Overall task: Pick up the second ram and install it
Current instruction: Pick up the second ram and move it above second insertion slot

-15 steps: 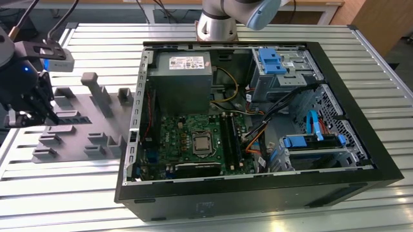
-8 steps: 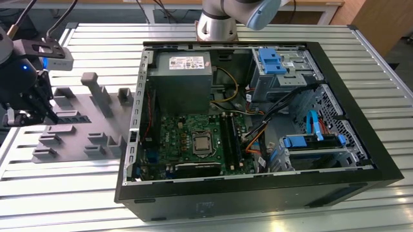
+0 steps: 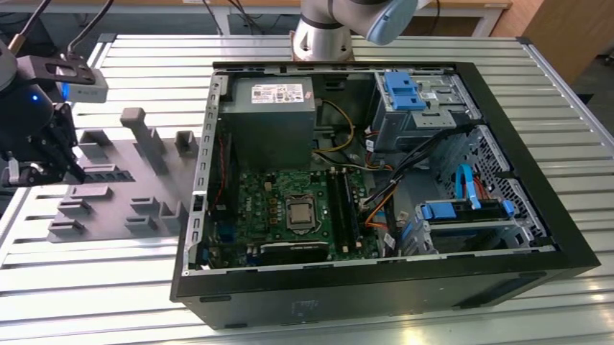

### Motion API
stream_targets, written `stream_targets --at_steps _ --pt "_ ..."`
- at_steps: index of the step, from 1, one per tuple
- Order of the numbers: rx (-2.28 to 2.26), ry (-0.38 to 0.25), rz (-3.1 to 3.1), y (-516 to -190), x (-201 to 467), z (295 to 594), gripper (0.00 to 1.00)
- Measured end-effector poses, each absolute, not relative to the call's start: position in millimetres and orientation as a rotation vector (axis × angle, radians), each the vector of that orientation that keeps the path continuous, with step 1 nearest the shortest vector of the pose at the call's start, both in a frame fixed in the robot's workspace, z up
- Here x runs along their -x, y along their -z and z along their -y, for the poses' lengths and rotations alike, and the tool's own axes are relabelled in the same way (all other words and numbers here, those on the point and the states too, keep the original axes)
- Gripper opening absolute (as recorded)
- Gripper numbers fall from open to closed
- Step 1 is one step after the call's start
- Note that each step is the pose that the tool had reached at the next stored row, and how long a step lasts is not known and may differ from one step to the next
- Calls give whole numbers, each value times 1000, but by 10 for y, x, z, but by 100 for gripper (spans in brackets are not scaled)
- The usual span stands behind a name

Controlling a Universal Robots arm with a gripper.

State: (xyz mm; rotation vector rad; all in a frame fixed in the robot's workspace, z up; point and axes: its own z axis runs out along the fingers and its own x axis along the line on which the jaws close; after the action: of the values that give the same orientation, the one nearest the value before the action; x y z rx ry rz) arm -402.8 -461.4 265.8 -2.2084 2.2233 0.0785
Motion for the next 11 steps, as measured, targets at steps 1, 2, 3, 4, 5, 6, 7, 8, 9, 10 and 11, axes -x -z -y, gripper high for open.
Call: stream_targets --at_steps 1,2,3,4,5,6,7,8,9,10,11 --pt "2208 -79 -2223 -2661 4028 4614 14" --pt "2208 -79 -2223 -2665 4028 4614 14" --pt "2208 -79 -2223 -2670 4028 4614 14" --pt "2208 -79 -2223 -2674 4028 4614 14" --pt "2208 -79 -2223 -2679 4028 4614 14" --pt "2208 -79 -2224 -2684 4028 4614 14" --pt "2208 -79 -2223 -2688 4028 4614 14" --pt "2208 -79 -2223 -2693 4028 4614 14" --pt "2208 -79 -2223 -2698 4028 4614 14" --pt "2208 -79 -2223 -2704 4028 4614 14" --pt "2209 -79 -2223 -2709 4028 4614 14"
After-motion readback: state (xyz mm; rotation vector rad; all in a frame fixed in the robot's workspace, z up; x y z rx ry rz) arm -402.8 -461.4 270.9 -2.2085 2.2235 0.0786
